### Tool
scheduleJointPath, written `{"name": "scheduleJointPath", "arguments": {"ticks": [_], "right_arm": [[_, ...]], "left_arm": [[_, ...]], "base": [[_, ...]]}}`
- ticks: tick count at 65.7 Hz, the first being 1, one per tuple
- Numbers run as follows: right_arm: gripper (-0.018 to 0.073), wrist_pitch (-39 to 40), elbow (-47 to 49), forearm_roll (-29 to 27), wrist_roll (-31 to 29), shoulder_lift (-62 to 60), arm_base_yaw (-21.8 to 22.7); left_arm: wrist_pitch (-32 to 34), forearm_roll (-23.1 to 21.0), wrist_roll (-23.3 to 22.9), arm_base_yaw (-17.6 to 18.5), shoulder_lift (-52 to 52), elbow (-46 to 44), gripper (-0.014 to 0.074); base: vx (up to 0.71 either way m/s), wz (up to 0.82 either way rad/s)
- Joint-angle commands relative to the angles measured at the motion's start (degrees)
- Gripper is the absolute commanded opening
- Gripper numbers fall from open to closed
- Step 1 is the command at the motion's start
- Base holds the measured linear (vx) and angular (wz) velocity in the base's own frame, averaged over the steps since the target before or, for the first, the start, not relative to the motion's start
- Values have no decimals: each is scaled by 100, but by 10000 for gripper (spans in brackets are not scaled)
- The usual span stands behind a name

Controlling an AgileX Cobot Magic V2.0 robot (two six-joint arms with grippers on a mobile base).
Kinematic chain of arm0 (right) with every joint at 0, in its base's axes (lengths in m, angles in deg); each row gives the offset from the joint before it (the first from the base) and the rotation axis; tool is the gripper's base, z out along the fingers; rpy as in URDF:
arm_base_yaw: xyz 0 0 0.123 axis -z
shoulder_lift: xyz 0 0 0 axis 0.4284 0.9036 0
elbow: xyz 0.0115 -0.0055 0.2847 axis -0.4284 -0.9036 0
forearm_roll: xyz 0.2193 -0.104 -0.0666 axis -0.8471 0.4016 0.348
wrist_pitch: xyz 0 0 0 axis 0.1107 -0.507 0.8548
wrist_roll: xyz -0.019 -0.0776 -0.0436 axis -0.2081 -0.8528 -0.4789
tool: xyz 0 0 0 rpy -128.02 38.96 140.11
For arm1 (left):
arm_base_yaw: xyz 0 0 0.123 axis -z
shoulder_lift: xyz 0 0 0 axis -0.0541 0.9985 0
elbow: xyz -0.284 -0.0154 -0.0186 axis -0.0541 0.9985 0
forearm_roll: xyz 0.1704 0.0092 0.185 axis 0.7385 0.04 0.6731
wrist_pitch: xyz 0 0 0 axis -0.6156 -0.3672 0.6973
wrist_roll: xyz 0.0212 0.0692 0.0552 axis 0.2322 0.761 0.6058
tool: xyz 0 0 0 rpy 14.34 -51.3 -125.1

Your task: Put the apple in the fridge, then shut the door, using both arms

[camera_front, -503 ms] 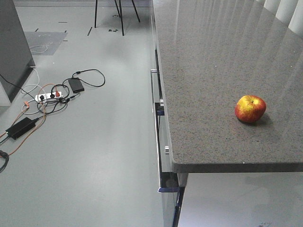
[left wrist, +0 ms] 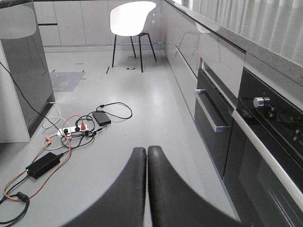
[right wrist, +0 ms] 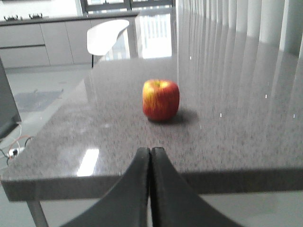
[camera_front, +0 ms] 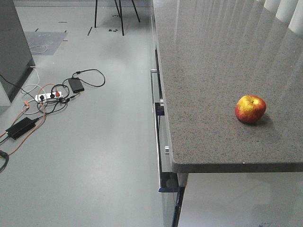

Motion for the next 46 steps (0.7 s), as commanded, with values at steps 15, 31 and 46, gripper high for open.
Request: {"name": "scheduleJointPath", "arguments": {"ticks": [15, 31, 46], "right_arm": [[-8, 103, 1344, 50, -304, 1106, -2], [-8, 69, 2255, 112, -735, 2218, -2], [-8, 480, 2334, -126, -681, 2407, -2]], "left_arm": [[417, -49, -17, 43, -84, 107, -6], [417, -49, -17, 43, -84, 107, -6], [417, -49, -17, 43, -84, 107, -6]], "base": [[0, 0], [0, 0], [0, 0]]}}
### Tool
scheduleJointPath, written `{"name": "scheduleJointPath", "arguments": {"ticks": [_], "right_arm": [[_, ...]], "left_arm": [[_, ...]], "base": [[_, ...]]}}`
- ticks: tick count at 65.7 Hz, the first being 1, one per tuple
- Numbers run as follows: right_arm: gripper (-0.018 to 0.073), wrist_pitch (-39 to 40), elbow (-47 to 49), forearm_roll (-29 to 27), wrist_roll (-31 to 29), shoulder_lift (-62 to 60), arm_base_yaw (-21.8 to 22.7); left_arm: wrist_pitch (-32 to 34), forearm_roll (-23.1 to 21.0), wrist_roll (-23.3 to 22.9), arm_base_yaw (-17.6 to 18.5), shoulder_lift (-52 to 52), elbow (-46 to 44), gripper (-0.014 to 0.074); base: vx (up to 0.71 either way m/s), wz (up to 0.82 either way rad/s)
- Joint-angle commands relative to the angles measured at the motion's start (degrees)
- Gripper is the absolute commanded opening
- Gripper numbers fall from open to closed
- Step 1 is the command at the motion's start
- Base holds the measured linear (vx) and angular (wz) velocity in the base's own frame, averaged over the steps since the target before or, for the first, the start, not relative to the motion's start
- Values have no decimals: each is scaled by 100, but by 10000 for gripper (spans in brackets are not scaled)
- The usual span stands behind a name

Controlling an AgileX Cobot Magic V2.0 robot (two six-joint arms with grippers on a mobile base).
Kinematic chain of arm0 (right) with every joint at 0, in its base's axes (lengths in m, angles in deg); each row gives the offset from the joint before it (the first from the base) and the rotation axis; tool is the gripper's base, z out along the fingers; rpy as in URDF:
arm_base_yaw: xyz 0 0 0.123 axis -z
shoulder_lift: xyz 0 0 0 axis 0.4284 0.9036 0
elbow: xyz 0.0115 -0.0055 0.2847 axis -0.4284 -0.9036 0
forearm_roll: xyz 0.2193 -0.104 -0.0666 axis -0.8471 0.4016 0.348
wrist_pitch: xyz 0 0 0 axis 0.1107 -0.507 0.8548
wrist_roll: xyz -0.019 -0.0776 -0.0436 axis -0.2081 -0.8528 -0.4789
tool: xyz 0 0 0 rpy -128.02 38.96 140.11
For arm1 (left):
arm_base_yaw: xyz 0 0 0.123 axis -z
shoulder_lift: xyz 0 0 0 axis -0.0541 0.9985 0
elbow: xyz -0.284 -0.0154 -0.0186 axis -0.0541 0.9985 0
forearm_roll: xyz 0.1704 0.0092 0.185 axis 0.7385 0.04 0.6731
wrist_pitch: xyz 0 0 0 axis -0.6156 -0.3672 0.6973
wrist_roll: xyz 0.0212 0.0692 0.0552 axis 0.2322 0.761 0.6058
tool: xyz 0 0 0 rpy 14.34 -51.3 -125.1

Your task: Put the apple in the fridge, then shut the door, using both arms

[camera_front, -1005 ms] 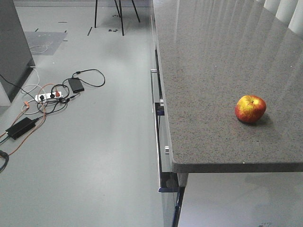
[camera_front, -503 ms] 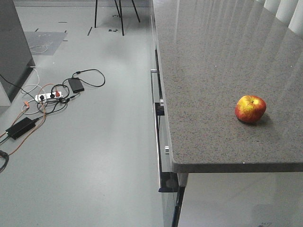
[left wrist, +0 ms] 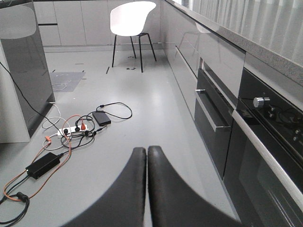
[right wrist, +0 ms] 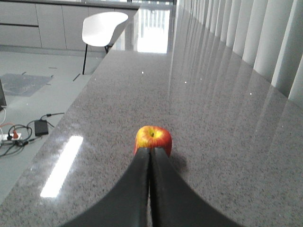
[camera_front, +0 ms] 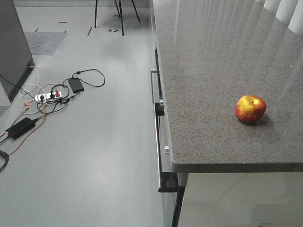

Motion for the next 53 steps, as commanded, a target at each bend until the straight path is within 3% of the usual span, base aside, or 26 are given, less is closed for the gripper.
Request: {"name": "scheduleJointPath", "arguments": {"ticks": [1, 18, 24, 42, 53], "right_arm": [[-8, 511, 197, -162, 9, 84, -2], [48, 492, 197, -149, -116, 84, -2], [152, 415, 197, -149, -151, 84, -2], [594, 161, 197, -149, -151, 314, -2], [667, 167, 197, -227, -151, 314, -2]], "left_arm": [[417, -49, -17, 43, -84, 107, -6], [417, -49, -17, 43, -84, 107, -6], [417, -49, -17, 43, -84, 107, -6], [417, -49, -17, 43, -84, 107, -6], [417, -49, -17, 43, -84, 107, -6]], "base": [[0, 0], [0, 0], [0, 0], [0, 0], [0, 0]]}}
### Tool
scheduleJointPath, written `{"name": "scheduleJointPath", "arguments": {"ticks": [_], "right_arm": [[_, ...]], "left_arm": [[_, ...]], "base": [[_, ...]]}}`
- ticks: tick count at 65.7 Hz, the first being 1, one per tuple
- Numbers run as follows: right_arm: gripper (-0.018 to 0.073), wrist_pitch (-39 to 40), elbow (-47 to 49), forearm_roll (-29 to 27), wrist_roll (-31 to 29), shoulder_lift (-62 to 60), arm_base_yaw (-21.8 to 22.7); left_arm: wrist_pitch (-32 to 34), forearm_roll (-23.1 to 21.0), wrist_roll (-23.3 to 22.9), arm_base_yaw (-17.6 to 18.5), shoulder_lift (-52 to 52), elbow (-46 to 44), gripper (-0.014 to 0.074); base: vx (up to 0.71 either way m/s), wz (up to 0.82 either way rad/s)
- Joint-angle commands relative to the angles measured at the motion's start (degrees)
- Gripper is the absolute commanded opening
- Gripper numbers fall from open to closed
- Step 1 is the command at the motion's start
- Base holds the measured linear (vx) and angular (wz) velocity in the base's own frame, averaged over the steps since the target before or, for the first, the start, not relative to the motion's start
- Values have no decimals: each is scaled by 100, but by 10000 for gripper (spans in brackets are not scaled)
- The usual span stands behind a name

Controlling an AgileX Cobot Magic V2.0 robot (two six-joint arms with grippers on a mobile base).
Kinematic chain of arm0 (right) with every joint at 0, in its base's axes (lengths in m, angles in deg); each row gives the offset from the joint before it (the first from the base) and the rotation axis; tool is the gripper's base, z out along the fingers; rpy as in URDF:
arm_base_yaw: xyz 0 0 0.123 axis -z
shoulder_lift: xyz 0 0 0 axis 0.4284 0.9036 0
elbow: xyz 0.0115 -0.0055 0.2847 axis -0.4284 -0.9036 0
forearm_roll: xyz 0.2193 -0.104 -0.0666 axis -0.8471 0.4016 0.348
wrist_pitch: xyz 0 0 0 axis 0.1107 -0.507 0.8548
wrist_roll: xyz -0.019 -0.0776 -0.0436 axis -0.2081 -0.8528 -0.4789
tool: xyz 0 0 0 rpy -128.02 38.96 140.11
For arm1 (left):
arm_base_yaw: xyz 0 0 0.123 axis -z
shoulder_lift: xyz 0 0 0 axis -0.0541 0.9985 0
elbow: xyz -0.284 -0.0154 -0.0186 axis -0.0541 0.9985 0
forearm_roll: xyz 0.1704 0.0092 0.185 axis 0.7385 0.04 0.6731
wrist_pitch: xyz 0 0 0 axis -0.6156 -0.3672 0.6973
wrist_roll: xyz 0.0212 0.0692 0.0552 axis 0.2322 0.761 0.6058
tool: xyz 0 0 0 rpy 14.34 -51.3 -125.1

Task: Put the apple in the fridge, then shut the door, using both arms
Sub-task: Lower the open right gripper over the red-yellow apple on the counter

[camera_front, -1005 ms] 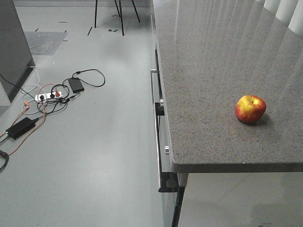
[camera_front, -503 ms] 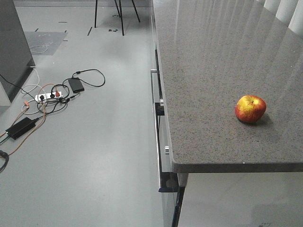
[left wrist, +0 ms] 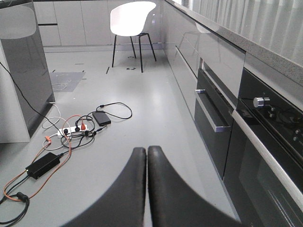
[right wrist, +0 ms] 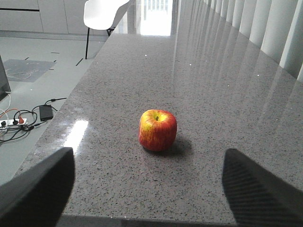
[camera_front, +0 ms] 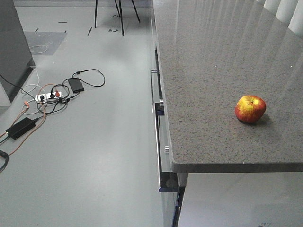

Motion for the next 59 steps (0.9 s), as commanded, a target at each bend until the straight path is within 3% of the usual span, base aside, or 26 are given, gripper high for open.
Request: {"name": "scheduleJointPath", "arguments": {"ticks": [1, 22, 42, 59], "right_arm": [[666, 401, 191, -24, -40, 66, -2], [642, 221, 855, -10, -103, 901, -2], [633, 121, 2535, -135, -98, 2860, -2], [622, -669, 4155, -135, -40, 4495, -2]], "left_arm": [[417, -49, -17, 43, -84, 107, -6], [417, -49, -17, 43, -84, 107, -6], [417, -49, -17, 43, -84, 107, -6], [417, -49, -17, 43, -84, 107, -6]], "base": [[0, 0], [0, 0], [0, 0], [0, 0]]}}
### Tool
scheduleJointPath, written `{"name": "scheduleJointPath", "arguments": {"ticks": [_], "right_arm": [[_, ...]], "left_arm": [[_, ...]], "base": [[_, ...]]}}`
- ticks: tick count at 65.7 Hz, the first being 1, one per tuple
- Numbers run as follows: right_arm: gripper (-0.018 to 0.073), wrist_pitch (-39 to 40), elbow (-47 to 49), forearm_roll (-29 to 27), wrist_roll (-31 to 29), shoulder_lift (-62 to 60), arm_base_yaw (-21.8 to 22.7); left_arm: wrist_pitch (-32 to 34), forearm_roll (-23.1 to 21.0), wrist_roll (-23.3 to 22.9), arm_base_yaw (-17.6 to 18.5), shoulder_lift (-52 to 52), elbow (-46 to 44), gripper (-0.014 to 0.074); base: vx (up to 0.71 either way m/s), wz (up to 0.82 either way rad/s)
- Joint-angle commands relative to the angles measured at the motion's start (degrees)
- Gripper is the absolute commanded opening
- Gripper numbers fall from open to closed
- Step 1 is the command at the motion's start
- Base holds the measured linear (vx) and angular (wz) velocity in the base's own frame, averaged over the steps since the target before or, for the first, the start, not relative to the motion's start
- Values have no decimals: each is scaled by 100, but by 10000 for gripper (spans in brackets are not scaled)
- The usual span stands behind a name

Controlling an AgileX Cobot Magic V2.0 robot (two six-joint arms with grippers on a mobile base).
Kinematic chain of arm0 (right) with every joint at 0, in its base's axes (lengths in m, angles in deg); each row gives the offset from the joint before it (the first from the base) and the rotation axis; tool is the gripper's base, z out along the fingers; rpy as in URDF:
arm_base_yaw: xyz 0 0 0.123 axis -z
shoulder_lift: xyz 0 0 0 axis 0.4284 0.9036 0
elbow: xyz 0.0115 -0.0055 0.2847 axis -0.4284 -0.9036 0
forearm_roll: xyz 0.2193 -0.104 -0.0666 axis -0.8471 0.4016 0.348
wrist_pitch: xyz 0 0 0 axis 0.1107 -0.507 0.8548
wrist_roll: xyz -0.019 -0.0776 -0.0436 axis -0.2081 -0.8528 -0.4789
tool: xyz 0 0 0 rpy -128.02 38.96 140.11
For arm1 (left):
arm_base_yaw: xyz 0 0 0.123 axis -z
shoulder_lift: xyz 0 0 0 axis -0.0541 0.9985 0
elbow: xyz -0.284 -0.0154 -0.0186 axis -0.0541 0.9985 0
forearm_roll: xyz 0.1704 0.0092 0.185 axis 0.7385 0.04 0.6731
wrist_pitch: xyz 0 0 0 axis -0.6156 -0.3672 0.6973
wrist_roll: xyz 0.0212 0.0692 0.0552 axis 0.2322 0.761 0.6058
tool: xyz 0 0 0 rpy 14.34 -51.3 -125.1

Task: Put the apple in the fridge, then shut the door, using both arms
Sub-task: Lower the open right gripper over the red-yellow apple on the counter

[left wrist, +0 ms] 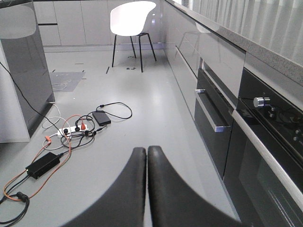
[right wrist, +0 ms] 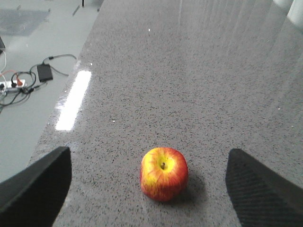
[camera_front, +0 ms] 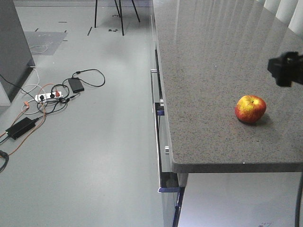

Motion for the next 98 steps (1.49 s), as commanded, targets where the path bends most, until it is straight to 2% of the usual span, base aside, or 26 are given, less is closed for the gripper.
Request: {"name": "scheduleJointPath", "arguments": {"ticks": [1, 20, 32, 39, 50, 98], "right_arm": [[620, 82, 675, -9, 0, 362, -2], [610, -830, 2051, 13, 0, 1839, 4], [601, -1127, 2460, -116, 0, 2385, 268], [596, -1213, 2522, -264, -58, 2599, 464], [593, -1308, 2522, -331, -468, 2867, 464], [592, -1663, 2522, -440, -445, 3536, 464]], "left_arm": [[417, -49, -17, 43, -84, 107, -6], [417, -49, -17, 43, -84, 107, -6], [417, -49, -17, 43, -84, 107, -6], [417, -49, -17, 43, -84, 107, -6], [417, -49, -17, 43, -84, 107, -6], [417, -49, -17, 43, -84, 107, -6]], "base": [[0, 0], [0, 0], [0, 0], [0, 0], [0, 0], [0, 0]]}}
